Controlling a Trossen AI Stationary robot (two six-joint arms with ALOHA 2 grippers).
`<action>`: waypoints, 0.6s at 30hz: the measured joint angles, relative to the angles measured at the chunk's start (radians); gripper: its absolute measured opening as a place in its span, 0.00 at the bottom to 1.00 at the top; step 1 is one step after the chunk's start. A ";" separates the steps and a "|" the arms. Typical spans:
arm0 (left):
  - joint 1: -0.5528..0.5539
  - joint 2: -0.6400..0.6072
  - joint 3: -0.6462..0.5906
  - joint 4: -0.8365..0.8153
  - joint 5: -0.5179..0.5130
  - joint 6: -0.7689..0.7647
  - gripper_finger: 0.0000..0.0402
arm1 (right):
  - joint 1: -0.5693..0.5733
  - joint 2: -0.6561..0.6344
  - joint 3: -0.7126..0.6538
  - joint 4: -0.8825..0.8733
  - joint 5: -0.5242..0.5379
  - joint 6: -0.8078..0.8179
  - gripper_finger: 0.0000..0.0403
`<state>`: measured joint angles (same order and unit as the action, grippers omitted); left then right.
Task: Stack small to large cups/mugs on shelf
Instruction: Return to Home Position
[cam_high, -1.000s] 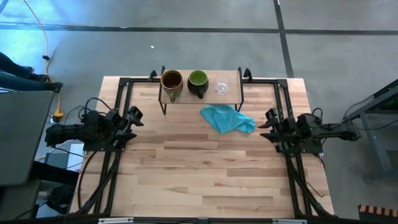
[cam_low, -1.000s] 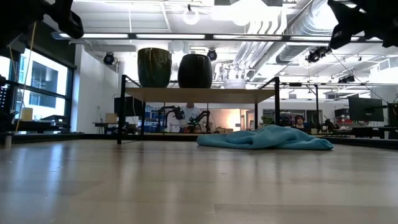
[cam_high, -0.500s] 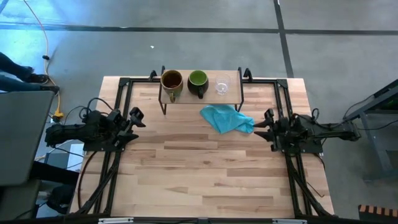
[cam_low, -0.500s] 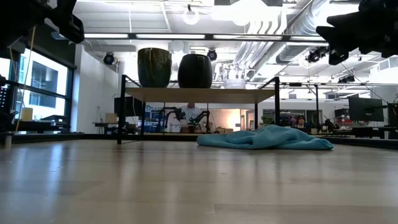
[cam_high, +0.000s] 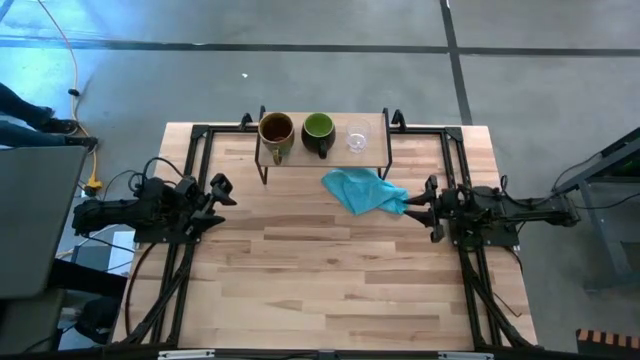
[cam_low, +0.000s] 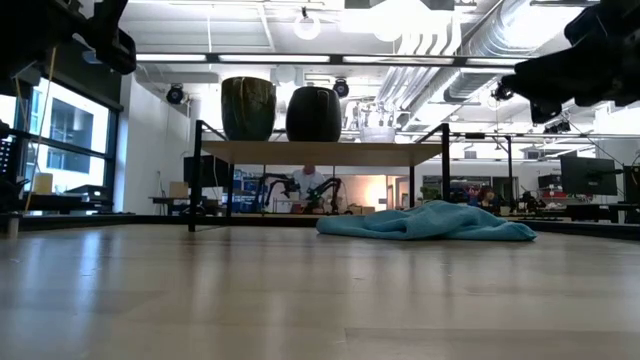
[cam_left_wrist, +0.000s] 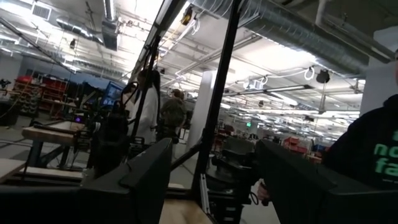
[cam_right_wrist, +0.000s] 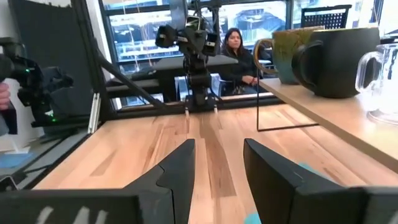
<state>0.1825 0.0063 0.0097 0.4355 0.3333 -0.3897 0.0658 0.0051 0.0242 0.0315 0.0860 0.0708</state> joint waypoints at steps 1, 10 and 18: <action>0.000 0.000 0.000 0.000 0.000 -0.006 0.56 | 0.000 0.000 0.000 -0.005 0.000 0.000 0.32; 0.000 0.000 0.000 -0.034 0.047 -0.007 0.56 | 0.000 0.000 0.003 -0.039 0.058 -0.041 0.32; 0.000 0.000 0.000 -0.124 0.060 0.020 0.56 | 0.000 0.000 0.003 -0.040 0.059 -0.129 0.32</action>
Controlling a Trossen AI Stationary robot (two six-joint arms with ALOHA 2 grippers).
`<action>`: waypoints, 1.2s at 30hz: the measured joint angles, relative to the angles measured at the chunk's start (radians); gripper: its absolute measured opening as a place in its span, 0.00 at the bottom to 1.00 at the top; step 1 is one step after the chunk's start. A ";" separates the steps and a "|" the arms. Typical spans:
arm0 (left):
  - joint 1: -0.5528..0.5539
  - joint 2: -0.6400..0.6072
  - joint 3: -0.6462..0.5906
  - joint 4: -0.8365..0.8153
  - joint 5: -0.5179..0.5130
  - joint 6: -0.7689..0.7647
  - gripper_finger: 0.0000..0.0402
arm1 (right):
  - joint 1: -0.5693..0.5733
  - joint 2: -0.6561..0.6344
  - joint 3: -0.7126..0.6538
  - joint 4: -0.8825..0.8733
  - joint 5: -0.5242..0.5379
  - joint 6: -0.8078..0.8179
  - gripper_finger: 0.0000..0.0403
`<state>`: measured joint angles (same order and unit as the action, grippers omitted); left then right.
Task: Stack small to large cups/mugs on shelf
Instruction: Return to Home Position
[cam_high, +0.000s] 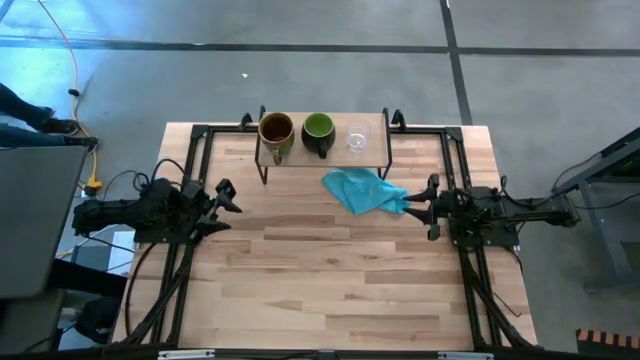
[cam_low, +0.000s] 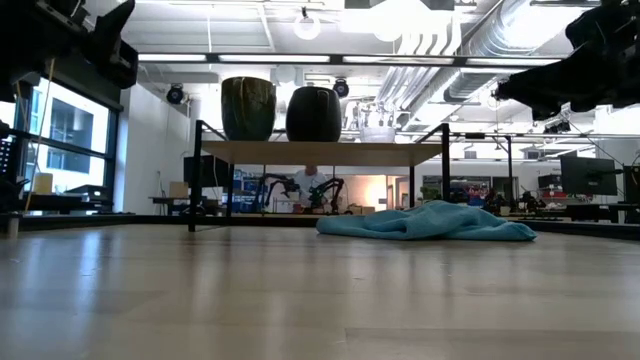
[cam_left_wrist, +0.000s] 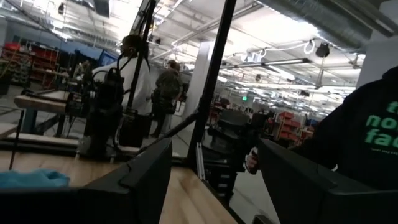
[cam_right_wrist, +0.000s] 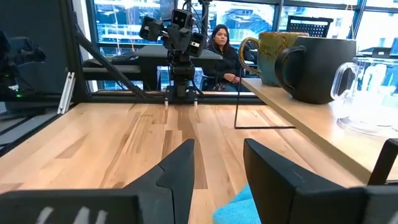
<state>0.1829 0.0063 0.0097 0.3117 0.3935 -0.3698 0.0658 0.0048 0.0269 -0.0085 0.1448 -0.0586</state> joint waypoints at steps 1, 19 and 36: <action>0.000 0.000 0.000 -0.003 0.000 0.000 0.56 | 0.000 0.000 0.000 0.000 0.000 -0.002 0.32; 0.000 0.000 0.000 -0.139 0.026 -0.028 0.56 | 0.000 0.000 0.000 -0.001 -0.001 -0.002 0.32; 0.000 0.003 -0.001 -0.263 -0.224 0.153 0.56 | 0.000 0.000 0.000 -0.002 -0.003 -0.002 0.32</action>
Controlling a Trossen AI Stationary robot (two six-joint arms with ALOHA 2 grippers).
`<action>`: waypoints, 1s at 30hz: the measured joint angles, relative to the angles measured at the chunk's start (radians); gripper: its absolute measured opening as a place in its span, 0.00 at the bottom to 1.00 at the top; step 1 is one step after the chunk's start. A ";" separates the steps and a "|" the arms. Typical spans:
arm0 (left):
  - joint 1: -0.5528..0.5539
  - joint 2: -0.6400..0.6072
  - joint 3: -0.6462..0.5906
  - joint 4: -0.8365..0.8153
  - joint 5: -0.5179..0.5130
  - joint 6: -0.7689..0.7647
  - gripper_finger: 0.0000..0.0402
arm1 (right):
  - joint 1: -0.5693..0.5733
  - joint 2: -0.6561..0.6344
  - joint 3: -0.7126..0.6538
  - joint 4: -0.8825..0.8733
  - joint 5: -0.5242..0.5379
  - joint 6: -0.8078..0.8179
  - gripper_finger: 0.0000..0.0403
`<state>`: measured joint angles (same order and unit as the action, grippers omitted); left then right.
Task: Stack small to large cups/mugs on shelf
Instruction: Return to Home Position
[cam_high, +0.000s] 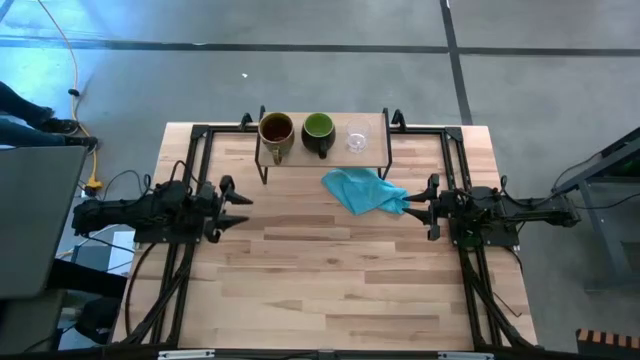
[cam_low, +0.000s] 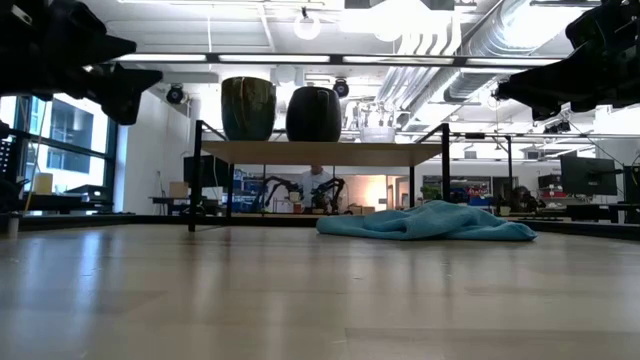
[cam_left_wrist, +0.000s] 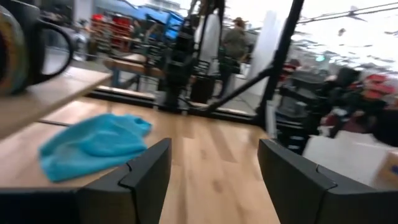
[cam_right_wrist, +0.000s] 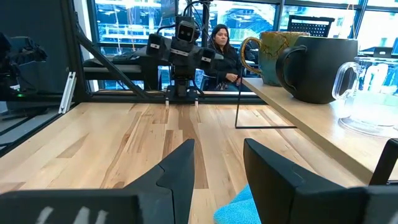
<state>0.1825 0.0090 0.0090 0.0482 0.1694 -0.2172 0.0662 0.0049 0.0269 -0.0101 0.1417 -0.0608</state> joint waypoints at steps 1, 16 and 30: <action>0.000 0.000 0.000 -0.002 -0.014 0.013 0.56 | 0.000 0.000 0.000 0.000 0.000 0.000 0.32; 0.000 0.009 0.000 -0.024 -0.091 0.120 0.56 | 0.000 0.000 0.000 0.000 0.001 0.000 0.32; 0.000 0.075 0.000 -0.037 -0.155 0.131 0.56 | 0.000 0.000 0.000 0.000 0.002 0.000 0.32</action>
